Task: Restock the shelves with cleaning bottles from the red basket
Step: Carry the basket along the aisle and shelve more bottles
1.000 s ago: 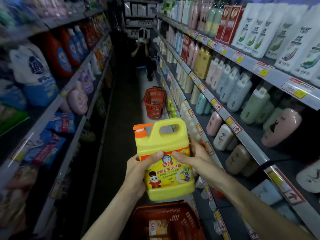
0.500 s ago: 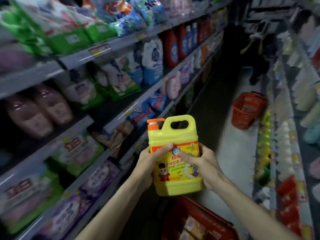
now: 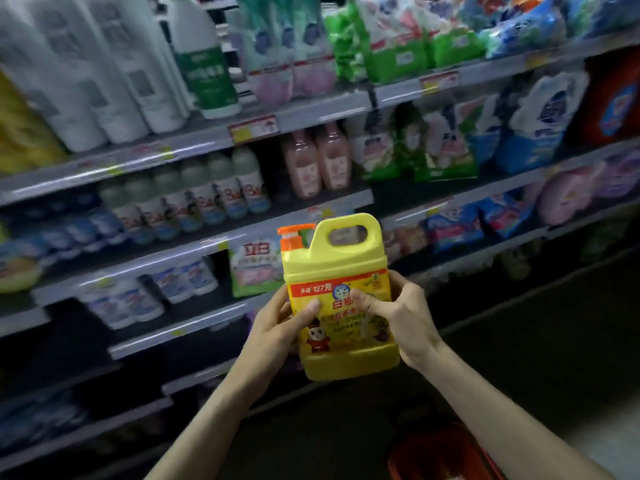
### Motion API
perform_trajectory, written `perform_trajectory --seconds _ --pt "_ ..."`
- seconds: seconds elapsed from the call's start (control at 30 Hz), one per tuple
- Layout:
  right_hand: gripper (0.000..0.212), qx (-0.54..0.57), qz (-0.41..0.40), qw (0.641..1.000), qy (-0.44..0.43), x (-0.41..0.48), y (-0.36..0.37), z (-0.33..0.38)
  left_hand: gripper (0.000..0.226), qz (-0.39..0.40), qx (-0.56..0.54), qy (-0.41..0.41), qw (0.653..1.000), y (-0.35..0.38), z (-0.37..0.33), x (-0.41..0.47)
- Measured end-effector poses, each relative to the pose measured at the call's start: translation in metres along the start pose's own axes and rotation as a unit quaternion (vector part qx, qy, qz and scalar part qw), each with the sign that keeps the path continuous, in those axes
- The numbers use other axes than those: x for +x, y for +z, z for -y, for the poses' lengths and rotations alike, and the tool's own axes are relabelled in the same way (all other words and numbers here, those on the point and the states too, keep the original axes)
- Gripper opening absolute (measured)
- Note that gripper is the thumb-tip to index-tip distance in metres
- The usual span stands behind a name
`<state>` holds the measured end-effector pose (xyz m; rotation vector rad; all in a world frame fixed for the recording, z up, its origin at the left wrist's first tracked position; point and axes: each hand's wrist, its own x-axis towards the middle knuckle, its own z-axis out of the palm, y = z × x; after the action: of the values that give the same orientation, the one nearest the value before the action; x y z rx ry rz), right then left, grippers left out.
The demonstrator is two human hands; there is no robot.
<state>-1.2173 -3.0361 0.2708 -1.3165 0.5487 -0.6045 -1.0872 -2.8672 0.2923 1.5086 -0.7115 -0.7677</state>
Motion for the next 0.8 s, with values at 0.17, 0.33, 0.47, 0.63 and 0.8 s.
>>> perform_trajectory --seconds 0.17,0.33,0.47,0.63,0.8 --pt "0.056 -0.007 0.129 0.992 0.009 0.01 0.085 0.004 0.034 -0.137 -0.004 0.021 0.99 -0.065 -0.004 -0.05" --pt "0.054 -0.029 0.219 0.975 0.01 0.004 0.179 -0.006 0.035 -0.22 -0.006 0.032 0.975 -0.136 -0.002 -0.108" --pt "0.054 -0.06 0.28 0.958 0.003 -0.011 0.259 -0.021 0.033 -0.278 -0.012 0.043 0.959 -0.197 0.004 -0.154" --pt "0.057 -0.075 0.334 0.94 -0.004 -0.036 0.36 -0.04 0.033 -0.328 -0.011 0.047 0.943 -0.277 0.01 -0.21" --pt "0.058 -0.084 0.372 0.925 -0.012 -0.055 0.453 -0.055 0.033 -0.383 -0.012 0.059 0.922 -0.351 0.016 -0.254"
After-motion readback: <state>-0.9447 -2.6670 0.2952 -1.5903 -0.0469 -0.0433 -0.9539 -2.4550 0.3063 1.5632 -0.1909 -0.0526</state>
